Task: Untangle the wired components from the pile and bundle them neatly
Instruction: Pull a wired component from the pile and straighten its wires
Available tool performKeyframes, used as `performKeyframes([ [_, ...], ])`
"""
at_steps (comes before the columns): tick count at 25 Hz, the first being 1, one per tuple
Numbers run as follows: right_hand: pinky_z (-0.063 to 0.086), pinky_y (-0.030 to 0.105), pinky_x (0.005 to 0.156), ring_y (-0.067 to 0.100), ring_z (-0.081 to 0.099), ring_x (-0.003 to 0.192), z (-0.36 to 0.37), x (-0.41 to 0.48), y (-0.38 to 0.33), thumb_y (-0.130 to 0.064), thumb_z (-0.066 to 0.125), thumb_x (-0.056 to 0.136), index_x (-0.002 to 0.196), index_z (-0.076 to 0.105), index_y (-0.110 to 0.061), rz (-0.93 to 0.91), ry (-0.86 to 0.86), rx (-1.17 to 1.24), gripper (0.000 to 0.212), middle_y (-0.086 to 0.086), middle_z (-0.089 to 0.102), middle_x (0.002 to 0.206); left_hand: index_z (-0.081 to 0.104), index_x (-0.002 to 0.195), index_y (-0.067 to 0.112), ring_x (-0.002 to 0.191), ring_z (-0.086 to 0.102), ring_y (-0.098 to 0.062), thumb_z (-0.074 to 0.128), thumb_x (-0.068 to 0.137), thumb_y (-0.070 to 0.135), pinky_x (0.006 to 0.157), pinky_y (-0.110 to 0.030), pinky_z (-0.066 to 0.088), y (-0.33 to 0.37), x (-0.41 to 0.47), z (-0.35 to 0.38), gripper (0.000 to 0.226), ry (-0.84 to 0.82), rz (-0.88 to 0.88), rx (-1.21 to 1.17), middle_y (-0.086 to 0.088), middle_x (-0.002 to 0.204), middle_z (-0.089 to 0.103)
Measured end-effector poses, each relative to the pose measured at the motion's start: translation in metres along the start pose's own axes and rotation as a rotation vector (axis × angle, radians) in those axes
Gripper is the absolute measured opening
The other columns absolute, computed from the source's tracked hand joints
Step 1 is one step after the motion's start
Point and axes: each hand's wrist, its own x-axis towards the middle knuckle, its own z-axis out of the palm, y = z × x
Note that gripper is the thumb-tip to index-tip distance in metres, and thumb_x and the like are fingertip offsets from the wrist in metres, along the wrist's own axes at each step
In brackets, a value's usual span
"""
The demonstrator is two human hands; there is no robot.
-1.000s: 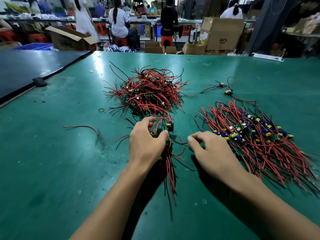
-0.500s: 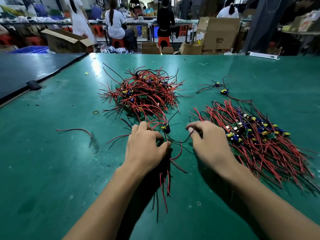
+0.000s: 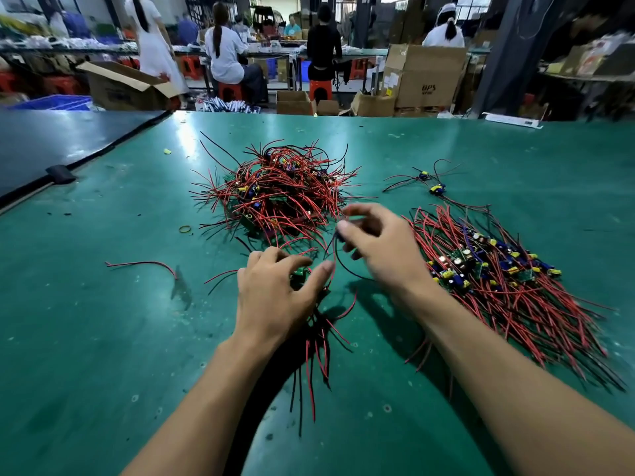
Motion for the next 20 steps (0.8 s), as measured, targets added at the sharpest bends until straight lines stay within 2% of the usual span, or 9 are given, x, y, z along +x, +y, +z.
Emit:
performKeyframes([
  [1,0.048,0.018,0.058,0.009,0.06,0.06,-0.009,-0.002,-0.006,-0.011,0.066,0.094,0.101,0.067,-0.016,0.096,0.031,0.225,0.009,0.003,0.072,0.084,0.075,0.097,0.023,0.095,0.054,-0.02,0.054,0.089,0.059,0.084,-0.04,0.044,0.004,0.0,-0.003,0.043,0.08,-0.004,-0.119,0.003,0.09,0.064],
  [3,0.046,0.018,0.048,0.01,0.054,0.052,-0.027,-0.009,-0.016,-0.009,0.065,0.09,0.097,0.064,-0.013,0.305,-0.063,0.57,0.008,0.008,0.069,0.081,0.074,0.088,0.019,0.083,0.063,-0.019,0.056,0.093,0.047,0.076,-0.037,0.05,0.012,0.0,-0.008,0.033,0.162,-0.026,-0.405,0.005,0.082,0.07],
  [5,0.043,0.017,0.045,0.008,0.049,0.048,-0.041,-0.019,-0.021,-0.016,0.069,0.08,0.093,0.063,-0.013,0.441,-0.227,0.696,0.014,0.008,0.067,0.081,0.072,0.088,0.013,0.073,0.069,-0.02,0.058,0.093,0.044,0.068,-0.032,0.055,0.026,0.0,-0.012,0.034,-0.029,-0.11,-0.788,-0.003,0.077,0.073],
  [8,0.036,0.013,0.042,0.004,0.046,0.046,-0.039,-0.037,-0.017,-0.023,0.073,0.071,0.091,0.063,-0.016,0.419,-0.32,0.536,0.024,-0.001,0.066,0.071,0.061,0.099,0.003,0.065,0.07,-0.026,0.066,0.08,0.051,0.056,-0.028,0.055,0.047,-0.007,-0.009,0.051,-0.435,-0.344,-1.19,-0.013,0.078,0.073],
  [10,0.035,0.014,0.038,0.005,0.044,0.044,-0.033,-0.047,-0.008,-0.021,0.075,0.074,0.087,0.064,-0.017,0.41,-0.26,0.487,0.017,-0.003,0.06,0.061,0.055,0.104,0.003,0.064,0.072,-0.026,0.072,0.078,0.04,0.053,-0.029,0.057,0.05,-0.014,-0.005,0.048,-0.501,-0.438,-1.192,-0.013,0.081,0.074],
  [12,0.038,0.017,0.043,0.01,0.043,0.044,-0.029,-0.051,0.001,-0.019,0.074,0.081,0.082,0.067,-0.021,0.447,-0.204,0.478,0.007,-0.001,0.055,0.057,0.057,0.106,0.002,0.068,0.072,-0.028,0.073,0.077,0.03,0.061,-0.034,0.059,0.045,-0.016,-0.003,0.043,-0.509,-0.471,-1.206,-0.016,0.084,0.074],
  [14,0.04,0.02,0.047,0.009,0.043,0.044,-0.027,-0.052,0.008,-0.018,0.073,0.086,0.079,0.07,-0.022,0.415,-0.153,0.425,0.008,-0.004,0.055,0.055,0.063,0.103,0.002,0.069,0.072,-0.03,0.074,0.079,0.023,0.064,-0.036,0.057,0.04,-0.015,-0.004,0.033,-0.521,-0.434,-1.172,-0.019,0.085,0.073],
  [18,0.039,0.018,0.054,0.003,0.05,0.054,-0.023,-0.054,0.019,-0.016,0.069,0.089,0.083,0.074,-0.018,0.185,0.007,0.035,0.009,-0.013,0.062,0.061,0.067,0.098,0.004,0.068,0.07,-0.026,0.071,0.087,0.01,0.068,-0.043,0.061,0.043,-0.018,-0.005,0.013,-0.462,-0.28,-0.855,-0.018,0.081,0.074],
  [20,0.033,0.023,0.051,0.009,0.044,0.049,-0.022,-0.055,0.019,-0.019,0.07,0.09,0.083,0.075,-0.018,0.236,0.013,0.164,0.008,-0.007,0.058,0.059,0.067,0.093,0.004,0.066,0.069,-0.024,0.07,0.087,0.008,0.073,-0.044,0.06,0.044,-0.018,-0.007,0.008,-0.44,-0.263,-0.795,-0.017,0.081,0.074],
])
